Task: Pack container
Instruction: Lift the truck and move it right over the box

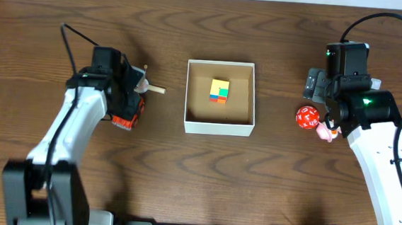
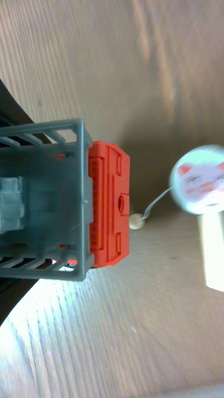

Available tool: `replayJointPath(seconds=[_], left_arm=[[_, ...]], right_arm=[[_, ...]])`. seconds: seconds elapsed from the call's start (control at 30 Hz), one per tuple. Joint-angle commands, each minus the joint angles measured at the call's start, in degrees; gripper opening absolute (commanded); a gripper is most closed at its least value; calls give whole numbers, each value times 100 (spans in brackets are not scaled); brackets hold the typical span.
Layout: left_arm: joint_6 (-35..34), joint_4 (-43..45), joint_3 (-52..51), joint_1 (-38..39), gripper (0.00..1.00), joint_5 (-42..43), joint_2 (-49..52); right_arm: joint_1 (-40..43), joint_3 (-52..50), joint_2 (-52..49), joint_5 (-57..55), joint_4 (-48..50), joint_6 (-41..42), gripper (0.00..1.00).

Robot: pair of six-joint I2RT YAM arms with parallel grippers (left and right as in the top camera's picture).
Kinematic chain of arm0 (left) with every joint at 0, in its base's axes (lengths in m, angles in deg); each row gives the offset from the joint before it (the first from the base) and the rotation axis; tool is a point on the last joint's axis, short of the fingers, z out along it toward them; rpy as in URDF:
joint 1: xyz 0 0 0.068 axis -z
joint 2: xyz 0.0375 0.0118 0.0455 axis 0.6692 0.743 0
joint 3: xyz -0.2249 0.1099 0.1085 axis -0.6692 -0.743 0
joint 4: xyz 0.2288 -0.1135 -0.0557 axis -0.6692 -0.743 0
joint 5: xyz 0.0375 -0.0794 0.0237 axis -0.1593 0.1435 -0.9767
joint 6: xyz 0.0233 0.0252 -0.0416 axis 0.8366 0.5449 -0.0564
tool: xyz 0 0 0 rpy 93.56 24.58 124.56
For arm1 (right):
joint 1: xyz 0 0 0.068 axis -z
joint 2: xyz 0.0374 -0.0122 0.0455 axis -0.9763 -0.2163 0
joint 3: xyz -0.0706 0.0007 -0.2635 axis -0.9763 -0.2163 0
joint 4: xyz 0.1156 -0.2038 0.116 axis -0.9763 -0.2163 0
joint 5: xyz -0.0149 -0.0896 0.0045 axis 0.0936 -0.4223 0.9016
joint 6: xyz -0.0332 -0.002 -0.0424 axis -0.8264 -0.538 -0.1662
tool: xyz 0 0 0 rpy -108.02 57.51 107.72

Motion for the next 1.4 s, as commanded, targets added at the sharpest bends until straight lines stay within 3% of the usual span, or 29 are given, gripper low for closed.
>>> replayJointPath(seconds=[0.0, 0.2, 0.23, 0.37, 0.8, 1.37], left_arm=[[-131, 20, 245, 0, 29, 184, -629], [-131, 313, 245, 109, 28, 1753, -1589], [-131, 431, 245, 149, 24, 2050, -1720], [-605, 1051, 243, 474, 23, 2767, -2118], [-688, 1908, 243, 2129, 23, 2868, -1921], [-470, 2616, 243, 2304, 23, 2708, -122]], right_arm=[[15, 59, 76, -74, -7, 9, 99], [15, 59, 76, -74, -7, 9, 99], [15, 59, 76, -74, -7, 9, 99], [15, 59, 76, -74, -7, 9, 99], [15, 59, 76, -74, -7, 9, 99], [15, 59, 76, -74, -7, 9, 99]])
